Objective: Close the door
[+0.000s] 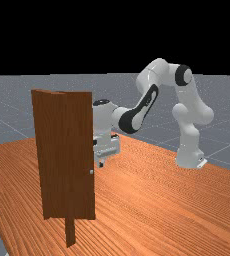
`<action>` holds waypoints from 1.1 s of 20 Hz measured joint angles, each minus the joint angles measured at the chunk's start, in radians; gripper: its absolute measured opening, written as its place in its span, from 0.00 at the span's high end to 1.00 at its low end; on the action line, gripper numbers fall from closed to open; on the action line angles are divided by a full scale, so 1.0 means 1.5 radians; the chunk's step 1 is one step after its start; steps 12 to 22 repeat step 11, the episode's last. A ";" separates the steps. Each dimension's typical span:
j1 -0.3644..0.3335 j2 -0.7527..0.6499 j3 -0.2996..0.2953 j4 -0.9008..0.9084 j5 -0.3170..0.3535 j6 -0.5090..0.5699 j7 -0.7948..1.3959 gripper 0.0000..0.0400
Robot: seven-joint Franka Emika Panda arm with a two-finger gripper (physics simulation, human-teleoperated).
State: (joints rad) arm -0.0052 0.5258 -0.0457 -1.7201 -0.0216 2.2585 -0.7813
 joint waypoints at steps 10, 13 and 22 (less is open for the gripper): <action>0.036 0.128 0.005 0.218 -0.009 -0.095 0.052 1.00; 0.073 0.143 0.010 0.245 -0.014 -0.108 0.100 1.00; 0.073 0.143 0.010 0.245 -0.014 -0.108 0.100 1.00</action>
